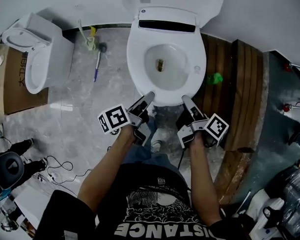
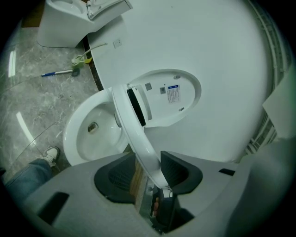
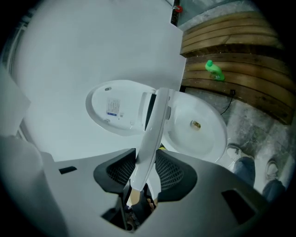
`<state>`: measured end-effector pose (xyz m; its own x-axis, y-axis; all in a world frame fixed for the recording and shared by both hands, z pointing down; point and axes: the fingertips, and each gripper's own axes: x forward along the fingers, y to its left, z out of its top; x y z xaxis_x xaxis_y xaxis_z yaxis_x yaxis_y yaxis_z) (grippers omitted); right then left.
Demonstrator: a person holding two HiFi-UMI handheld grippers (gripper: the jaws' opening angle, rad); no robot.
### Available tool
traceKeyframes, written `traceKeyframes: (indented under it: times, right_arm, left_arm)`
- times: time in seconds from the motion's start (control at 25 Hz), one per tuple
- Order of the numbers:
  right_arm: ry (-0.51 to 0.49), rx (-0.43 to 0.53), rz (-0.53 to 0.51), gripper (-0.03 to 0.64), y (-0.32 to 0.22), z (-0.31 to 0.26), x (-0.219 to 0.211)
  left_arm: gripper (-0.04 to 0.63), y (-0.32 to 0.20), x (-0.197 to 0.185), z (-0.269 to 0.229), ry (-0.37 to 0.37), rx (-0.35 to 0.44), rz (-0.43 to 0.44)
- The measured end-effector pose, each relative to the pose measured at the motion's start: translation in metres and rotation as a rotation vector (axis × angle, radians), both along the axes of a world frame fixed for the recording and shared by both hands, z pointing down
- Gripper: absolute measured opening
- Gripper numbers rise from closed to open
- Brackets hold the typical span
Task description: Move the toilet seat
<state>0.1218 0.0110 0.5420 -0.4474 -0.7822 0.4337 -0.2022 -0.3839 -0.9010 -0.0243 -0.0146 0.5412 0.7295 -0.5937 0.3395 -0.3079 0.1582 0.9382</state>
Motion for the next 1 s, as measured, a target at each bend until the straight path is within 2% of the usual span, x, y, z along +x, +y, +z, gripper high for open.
traceKeyframes:
  times: [0.48,0.68,1.0]
  right_arm:
    - [-0.006,-0.055,0.061,0.141,-0.027,-0.051,0.002]
    - [-0.017,-0.024,0.081,0.141,-0.047,-0.075,0.004]
    - [-0.019,0.047,0.098,0.153,-0.074,-0.114,0.007]
  left_arm:
    - [0.176,-0.028,0.003,-0.047,0.005,-0.08,-0.006]
    - [0.176,-0.047,0.004,-0.069,0.004,-0.124,-0.037]
    - [0.179,-0.075,0.007,-0.108,0.053,-0.111,-0.064]
